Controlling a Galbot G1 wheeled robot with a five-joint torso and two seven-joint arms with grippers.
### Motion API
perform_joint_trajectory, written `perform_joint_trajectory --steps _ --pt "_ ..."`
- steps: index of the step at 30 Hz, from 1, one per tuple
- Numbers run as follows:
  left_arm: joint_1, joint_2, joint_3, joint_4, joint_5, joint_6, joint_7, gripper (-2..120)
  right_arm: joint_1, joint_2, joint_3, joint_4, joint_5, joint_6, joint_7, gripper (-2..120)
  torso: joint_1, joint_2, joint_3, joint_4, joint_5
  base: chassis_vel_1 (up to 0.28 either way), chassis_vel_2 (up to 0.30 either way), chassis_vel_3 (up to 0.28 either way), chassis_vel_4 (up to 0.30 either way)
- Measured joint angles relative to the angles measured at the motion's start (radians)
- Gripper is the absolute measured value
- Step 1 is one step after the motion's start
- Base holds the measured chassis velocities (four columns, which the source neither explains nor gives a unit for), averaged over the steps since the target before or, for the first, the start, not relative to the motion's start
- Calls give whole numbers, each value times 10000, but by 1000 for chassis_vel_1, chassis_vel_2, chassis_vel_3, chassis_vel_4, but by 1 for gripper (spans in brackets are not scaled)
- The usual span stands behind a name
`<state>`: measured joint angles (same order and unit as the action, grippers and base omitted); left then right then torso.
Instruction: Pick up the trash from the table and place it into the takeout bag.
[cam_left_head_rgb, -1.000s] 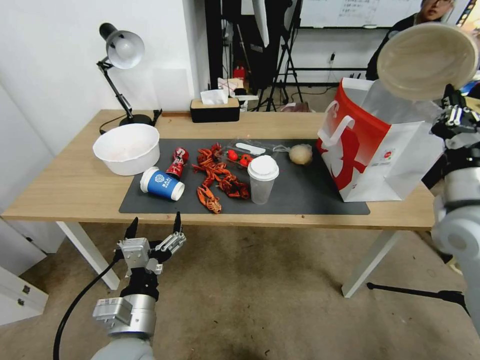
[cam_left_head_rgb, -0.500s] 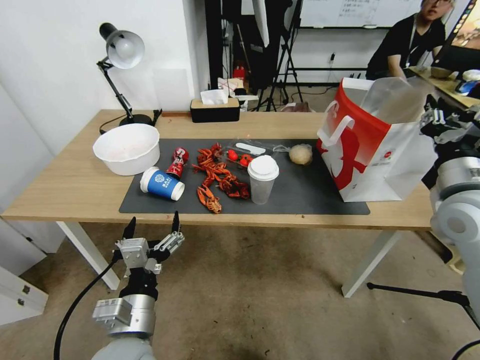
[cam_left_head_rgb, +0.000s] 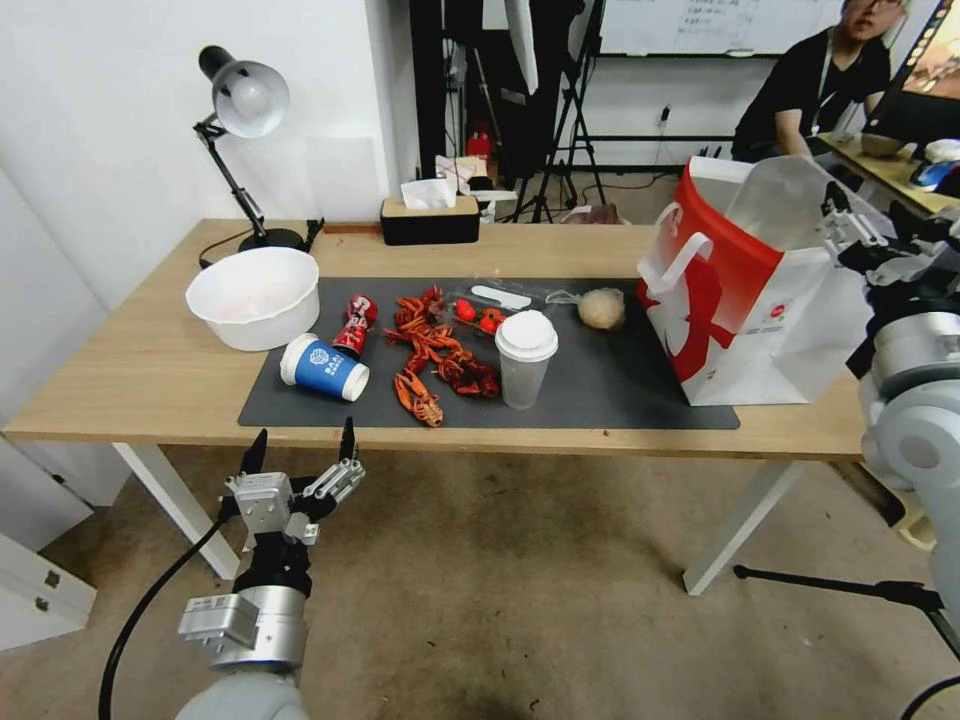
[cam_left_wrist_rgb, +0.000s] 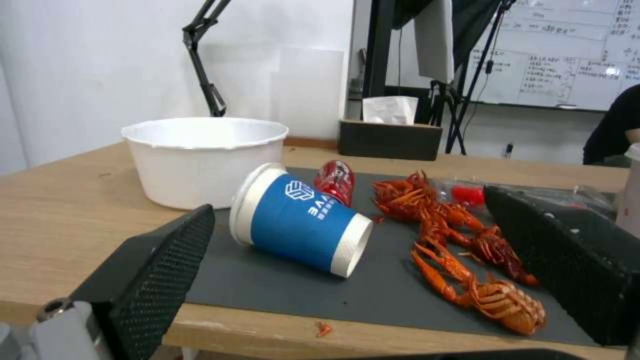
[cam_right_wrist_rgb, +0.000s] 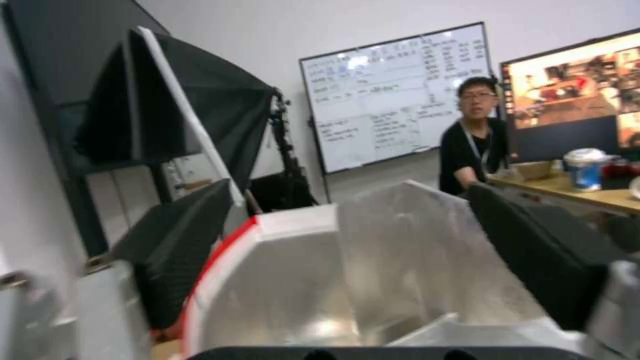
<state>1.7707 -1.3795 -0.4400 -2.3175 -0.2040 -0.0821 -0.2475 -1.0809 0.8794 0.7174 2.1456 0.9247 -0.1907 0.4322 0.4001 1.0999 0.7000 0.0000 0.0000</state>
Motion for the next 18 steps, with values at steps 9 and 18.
perform_joint_trajectory --steps 9,18 --pt "-4 -14 -23 0 -18 -65 9 100 -1053 196 54 1285 3 365 -1209 100 -1 0 -1 0 -1 0 0 0 0" --pt "34 -14 -119 -1 -22 -211 124 100 -2399 713 -8 2169 -913 364 -1892 100 -1 1 -2 0 -1 0 0 0 0"
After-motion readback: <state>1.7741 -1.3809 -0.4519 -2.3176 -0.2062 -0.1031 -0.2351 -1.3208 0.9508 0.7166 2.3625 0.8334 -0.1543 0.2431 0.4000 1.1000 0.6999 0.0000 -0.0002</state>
